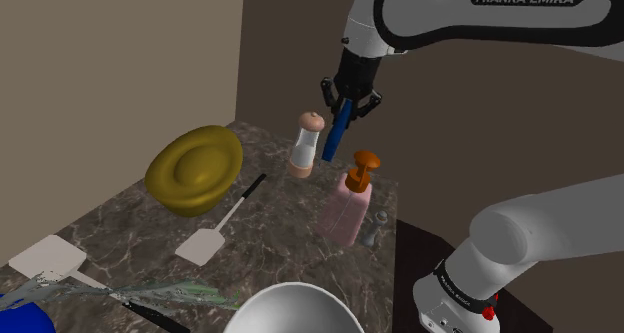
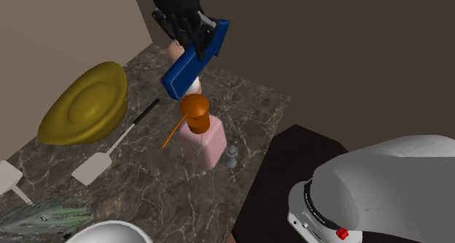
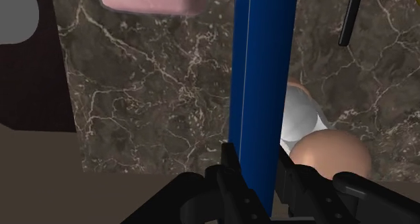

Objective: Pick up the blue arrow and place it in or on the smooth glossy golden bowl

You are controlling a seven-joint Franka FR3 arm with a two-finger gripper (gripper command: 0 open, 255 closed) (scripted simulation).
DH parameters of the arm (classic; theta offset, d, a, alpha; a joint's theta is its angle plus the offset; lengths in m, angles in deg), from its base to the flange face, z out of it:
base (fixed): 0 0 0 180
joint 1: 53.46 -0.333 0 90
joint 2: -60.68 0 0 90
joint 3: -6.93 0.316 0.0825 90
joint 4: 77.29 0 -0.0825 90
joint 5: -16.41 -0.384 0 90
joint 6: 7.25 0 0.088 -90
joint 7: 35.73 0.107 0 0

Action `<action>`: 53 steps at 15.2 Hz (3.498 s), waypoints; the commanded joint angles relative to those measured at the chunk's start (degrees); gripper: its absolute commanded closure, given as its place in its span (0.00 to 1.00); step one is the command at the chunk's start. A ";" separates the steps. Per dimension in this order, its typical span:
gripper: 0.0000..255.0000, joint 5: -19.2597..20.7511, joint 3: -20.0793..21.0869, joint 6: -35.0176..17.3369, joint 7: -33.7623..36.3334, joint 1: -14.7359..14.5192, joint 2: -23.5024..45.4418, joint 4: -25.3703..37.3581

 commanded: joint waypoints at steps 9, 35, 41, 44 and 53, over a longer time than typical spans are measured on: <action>1.00 3.55 9.23 3.63 9.98 2.18 10.89 13.76; 1.00 44.73 16.81 22.36 43.23 -31.61 68.97 69.42; 1.00 44.15 17.43 17.16 44.77 -28.53 68.13 62.30; 1.00 44.11 17.56 14.71 45.49 -27.36 68.00 59.26; 0.00 44.11 17.56 14.69 45.49 -27.34 67.99 59.22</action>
